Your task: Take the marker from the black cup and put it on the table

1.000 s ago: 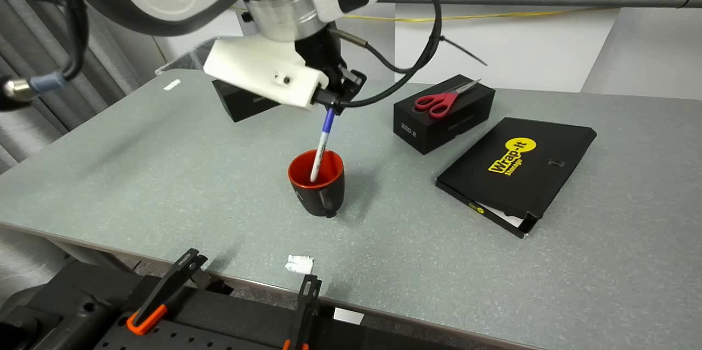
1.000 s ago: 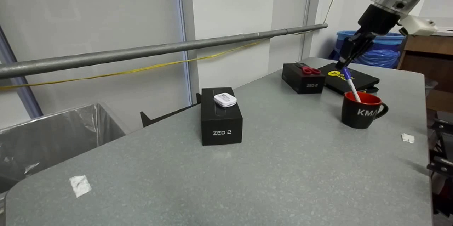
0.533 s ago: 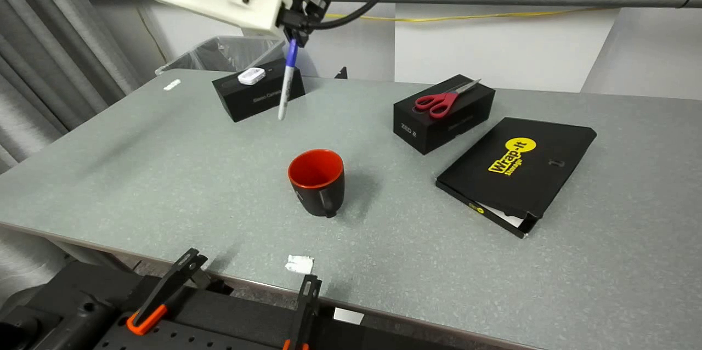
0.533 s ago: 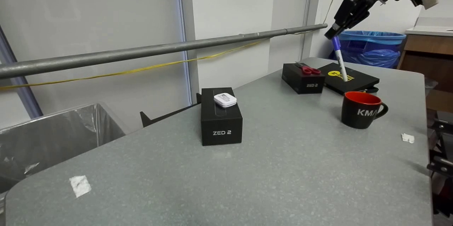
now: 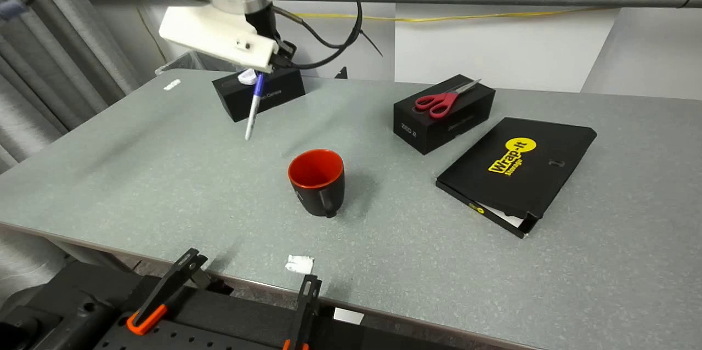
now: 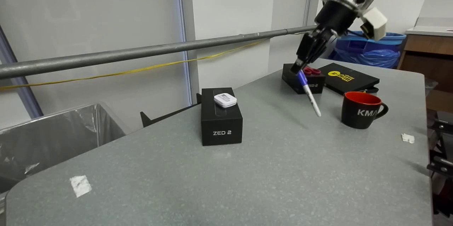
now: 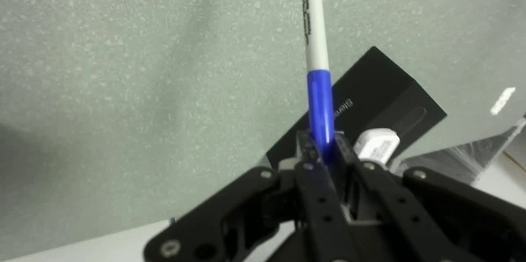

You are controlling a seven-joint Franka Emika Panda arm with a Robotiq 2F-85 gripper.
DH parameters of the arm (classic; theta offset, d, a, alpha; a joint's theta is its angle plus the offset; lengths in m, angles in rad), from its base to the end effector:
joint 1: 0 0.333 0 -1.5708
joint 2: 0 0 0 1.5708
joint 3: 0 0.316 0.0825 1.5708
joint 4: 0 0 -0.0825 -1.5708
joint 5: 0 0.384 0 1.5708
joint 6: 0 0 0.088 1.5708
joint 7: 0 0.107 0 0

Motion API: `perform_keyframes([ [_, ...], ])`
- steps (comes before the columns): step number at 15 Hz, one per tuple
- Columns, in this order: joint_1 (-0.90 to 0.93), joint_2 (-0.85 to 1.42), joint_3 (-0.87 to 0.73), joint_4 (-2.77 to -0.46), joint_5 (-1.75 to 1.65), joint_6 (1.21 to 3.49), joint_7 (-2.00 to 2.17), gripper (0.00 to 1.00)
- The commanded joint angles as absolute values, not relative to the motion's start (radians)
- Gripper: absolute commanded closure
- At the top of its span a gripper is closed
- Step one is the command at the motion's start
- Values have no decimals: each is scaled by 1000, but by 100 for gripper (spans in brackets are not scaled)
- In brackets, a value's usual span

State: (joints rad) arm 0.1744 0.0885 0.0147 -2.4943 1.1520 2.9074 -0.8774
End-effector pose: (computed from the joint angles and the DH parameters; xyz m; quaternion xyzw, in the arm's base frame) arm 0.4726 0.0340 0.2661 -0.9680 0.0121 -0.1984 0.1529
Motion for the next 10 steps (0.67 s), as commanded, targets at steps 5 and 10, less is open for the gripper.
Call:
perform_keyframes([
  [5,155,583,-3,-2162,1114,2936,-899,98],
  [10,175,685,-30,-2050,1073,2938,-868,58],
])
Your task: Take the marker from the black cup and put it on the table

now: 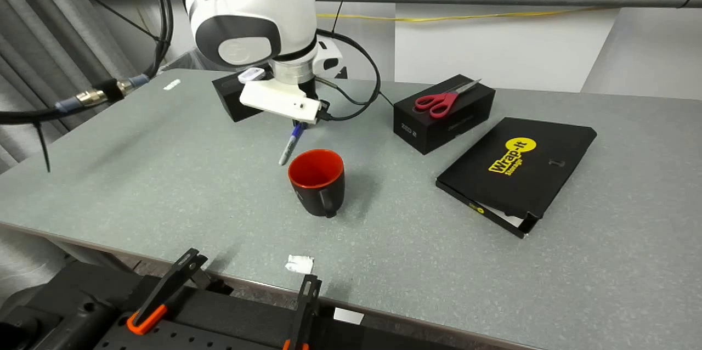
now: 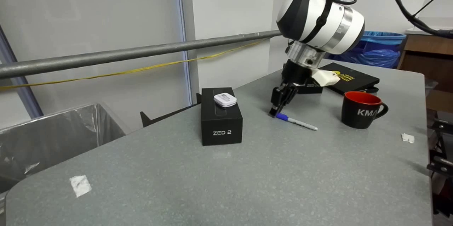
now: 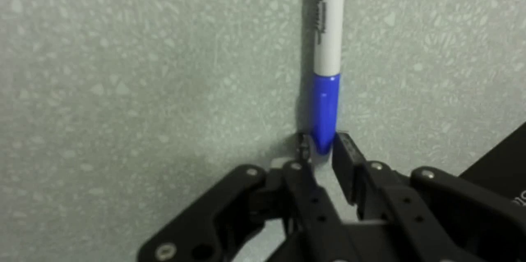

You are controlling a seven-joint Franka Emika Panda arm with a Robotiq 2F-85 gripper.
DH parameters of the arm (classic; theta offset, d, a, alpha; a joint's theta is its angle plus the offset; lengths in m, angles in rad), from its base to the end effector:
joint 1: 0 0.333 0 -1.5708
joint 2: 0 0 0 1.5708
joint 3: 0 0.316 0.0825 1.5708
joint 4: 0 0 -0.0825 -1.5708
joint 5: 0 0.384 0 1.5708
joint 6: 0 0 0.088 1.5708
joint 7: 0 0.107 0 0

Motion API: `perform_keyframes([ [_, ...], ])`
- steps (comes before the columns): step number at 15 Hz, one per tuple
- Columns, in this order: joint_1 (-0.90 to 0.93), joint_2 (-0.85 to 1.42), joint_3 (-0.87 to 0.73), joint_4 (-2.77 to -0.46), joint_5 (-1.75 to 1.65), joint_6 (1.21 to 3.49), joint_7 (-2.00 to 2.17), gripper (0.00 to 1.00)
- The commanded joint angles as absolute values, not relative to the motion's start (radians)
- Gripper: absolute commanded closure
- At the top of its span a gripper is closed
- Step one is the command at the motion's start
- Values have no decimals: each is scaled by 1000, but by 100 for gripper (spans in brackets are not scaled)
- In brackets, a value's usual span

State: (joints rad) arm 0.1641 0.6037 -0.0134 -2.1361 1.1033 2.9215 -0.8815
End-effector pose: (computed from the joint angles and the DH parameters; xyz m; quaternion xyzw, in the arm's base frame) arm 0.5500 0.0268 0.1228 -0.9843 0.0137 -0.1300 0.1186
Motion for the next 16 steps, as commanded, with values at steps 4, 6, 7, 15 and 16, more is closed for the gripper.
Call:
perform_keyframes([
  [4,173,699,-24,-2023,1075,2942,-881,26],
  [6,170,698,-20,-2016,1081,2941,-888,9],
  [7,169,697,-18,-2014,1084,2943,-891,2],
  [15,168,669,-14,-2036,1091,2950,-884,0],
  [16,167,669,-14,-2036,1091,2952,-884,0],
])
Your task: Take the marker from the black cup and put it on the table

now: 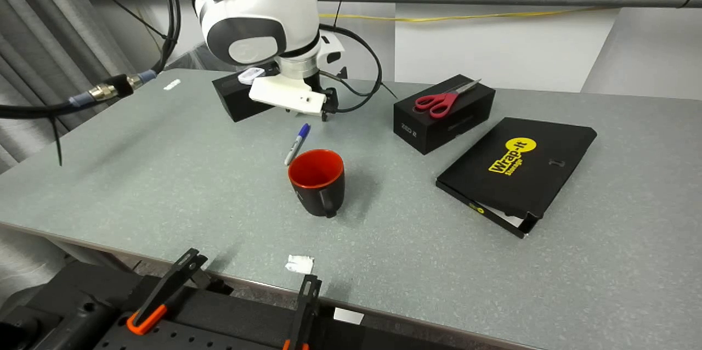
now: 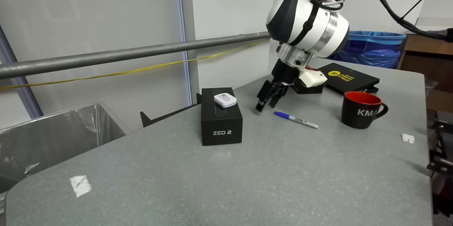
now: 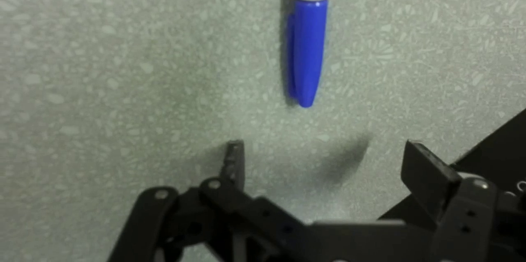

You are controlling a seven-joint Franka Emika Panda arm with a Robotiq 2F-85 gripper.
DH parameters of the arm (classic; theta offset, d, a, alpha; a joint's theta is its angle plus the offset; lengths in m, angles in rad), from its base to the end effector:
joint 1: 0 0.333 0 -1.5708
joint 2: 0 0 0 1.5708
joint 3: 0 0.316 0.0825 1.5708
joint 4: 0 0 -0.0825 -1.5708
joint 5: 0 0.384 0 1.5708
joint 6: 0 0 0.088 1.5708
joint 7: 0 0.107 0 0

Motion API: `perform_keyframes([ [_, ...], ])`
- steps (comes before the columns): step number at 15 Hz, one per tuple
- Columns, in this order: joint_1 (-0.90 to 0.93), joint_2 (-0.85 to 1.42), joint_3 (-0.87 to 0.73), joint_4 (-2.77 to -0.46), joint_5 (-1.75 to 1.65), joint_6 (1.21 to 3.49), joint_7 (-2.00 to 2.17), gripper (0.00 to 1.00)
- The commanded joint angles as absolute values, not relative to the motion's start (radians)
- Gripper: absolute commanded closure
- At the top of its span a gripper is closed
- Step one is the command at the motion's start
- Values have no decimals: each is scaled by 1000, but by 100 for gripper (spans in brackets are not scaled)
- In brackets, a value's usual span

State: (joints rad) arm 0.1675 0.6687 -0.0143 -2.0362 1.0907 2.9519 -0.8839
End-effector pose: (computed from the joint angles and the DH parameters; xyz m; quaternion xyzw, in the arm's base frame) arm 0.5794 0.0299 0.1200 -0.9819 0.0058 -0.1560 0.1076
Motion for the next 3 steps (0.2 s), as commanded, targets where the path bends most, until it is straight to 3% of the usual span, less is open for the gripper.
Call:
perform_keyframes([
  [1,167,669,-14,-2038,1091,2952,-884,0],
  [3,167,669,-14,-2038,1091,2952,-884,0],
])
